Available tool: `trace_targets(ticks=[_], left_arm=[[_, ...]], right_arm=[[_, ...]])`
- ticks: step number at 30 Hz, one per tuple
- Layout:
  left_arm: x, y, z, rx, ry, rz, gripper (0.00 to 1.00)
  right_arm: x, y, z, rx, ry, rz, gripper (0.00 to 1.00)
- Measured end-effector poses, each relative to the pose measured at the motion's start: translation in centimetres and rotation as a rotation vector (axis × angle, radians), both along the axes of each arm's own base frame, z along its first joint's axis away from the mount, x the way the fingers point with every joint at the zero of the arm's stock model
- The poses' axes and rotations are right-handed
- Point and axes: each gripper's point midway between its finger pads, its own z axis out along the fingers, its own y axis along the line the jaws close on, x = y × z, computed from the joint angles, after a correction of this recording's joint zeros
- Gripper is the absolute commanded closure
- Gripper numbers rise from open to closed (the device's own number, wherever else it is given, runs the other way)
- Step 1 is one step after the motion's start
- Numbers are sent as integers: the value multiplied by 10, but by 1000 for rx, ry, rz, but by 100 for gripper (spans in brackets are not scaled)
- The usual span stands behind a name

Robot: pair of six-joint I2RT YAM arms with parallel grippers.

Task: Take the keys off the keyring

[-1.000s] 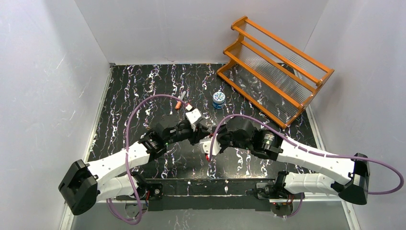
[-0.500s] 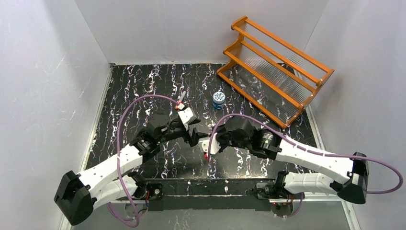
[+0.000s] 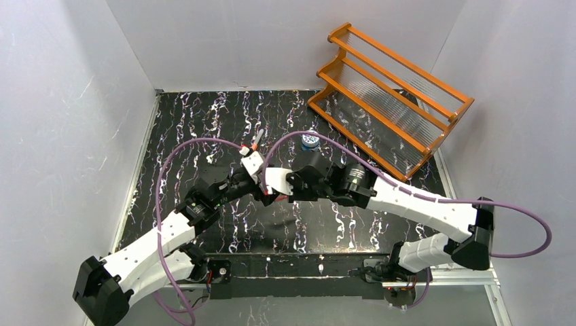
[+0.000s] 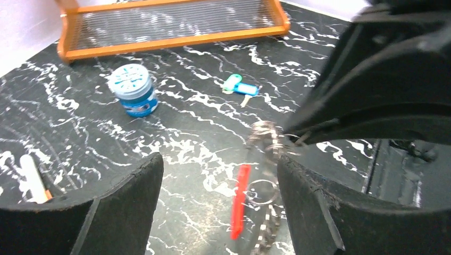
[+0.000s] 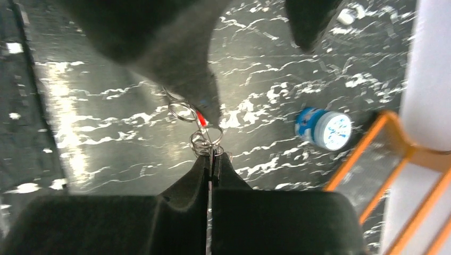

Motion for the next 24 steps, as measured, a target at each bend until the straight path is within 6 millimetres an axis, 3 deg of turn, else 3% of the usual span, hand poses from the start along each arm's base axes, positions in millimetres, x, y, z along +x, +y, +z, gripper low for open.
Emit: trace_targets(ticks=[11,14,18,24], left_arm=[[19,28,-16,11,16,180,22],[10,35,-19,29,-24,174,21],[-4,32,1,-2,-114,128,20],[-10,29,10,-21,-159,85,22]], right_arm=[[-33,-2,-7,-92,282,-218,99],[-21,-5,-5,-31,309,-380,99],[3,-7,-2,61,316,-559,99],[5,-5,-1,125,357,-672,99]])
